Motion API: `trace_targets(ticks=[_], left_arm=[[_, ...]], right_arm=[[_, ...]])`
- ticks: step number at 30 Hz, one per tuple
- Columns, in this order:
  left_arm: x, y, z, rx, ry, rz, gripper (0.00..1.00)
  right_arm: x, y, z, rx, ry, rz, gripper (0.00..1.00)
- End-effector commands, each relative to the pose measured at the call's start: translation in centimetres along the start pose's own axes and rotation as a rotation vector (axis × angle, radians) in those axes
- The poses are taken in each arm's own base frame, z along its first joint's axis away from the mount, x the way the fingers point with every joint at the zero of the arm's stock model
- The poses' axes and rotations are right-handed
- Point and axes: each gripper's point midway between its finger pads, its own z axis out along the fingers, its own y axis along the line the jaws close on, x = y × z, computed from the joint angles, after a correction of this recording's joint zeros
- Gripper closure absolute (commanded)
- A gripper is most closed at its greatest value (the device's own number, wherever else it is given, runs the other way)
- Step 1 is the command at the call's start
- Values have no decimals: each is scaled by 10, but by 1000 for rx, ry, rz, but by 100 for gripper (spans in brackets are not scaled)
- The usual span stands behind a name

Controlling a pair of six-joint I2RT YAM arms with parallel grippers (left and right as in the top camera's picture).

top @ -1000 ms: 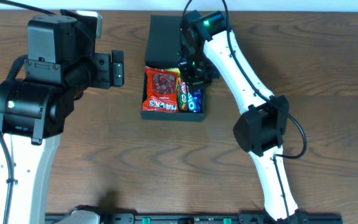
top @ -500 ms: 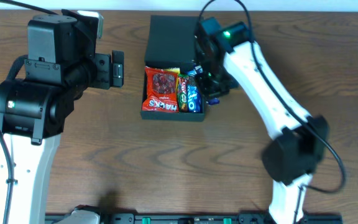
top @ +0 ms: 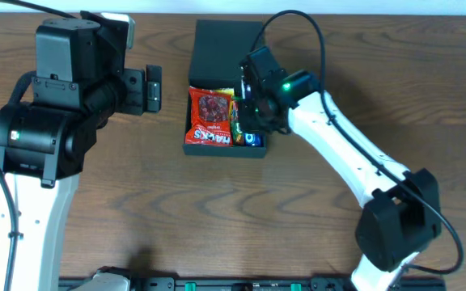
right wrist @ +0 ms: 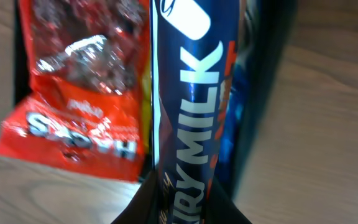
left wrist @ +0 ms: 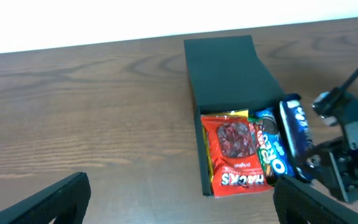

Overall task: Pack container
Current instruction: 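Raise both grippers to the box lid's back edges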

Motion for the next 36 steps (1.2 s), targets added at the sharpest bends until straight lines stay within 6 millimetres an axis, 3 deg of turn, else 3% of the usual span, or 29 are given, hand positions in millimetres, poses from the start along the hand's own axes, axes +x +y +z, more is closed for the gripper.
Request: trace_targets(ticks=[1,3,4,5,6,7,9,11,16,18,19,20,21,22,24,28,30,32,36], left_arm=[[1,2,2,-9,4,4,5],[1,2,2,-9,4,5,5],[1,2,2,-9,4,5,5],[1,2,2,-9,4,5,5],[1,2,2,-9,4,5,5],[1,2,2,-9,4,5,5],[1,2,2,-9,4,5,5],[1,1,2,-2,5,6,5],[2,-2,9,16,21,10,5],[3,-2,15,15,36,20,1],[4,-2,20,15,49,44,20],[6,-1,28,12,64,74,48],[6,-1,36,10,78,88,64],[7,1,46,2,92,95,76],[6,3,71,-12,117,96,94],[3,3,138,-11,149,96,94],[3,3,164,-11,154,96,94],[2,3,202,-10,143,88,94],[2,18,246,-42,122,-161,94]], right_arm=[[6,2,19,10,31,36,98],[8,1,27,19,47,36,98],[9,0,30,22,54,39,93],[10,-1,34,26,59,43,77],[9,0,35,26,58,43,49],[8,-1,36,27,52,43,33],[1,-1,33,32,26,42,19],[-5,-1,29,29,14,47,18],[-26,-10,7,18,-40,47,19],[-33,-17,1,18,-58,57,24],[-37,-22,-2,19,-67,68,36],[-40,-26,-3,21,-74,78,56],[-42,-30,-4,23,-81,88,71],[-46,-36,-5,28,-91,99,93],[-56,-53,-7,61,-120,128,99],[-88,-101,-17,146,-231,159,99],[-99,-110,-20,126,-262,124,99],[-115,-121,-23,73,-300,98,99],[-128,-130,-7,-66,-300,117,99]])
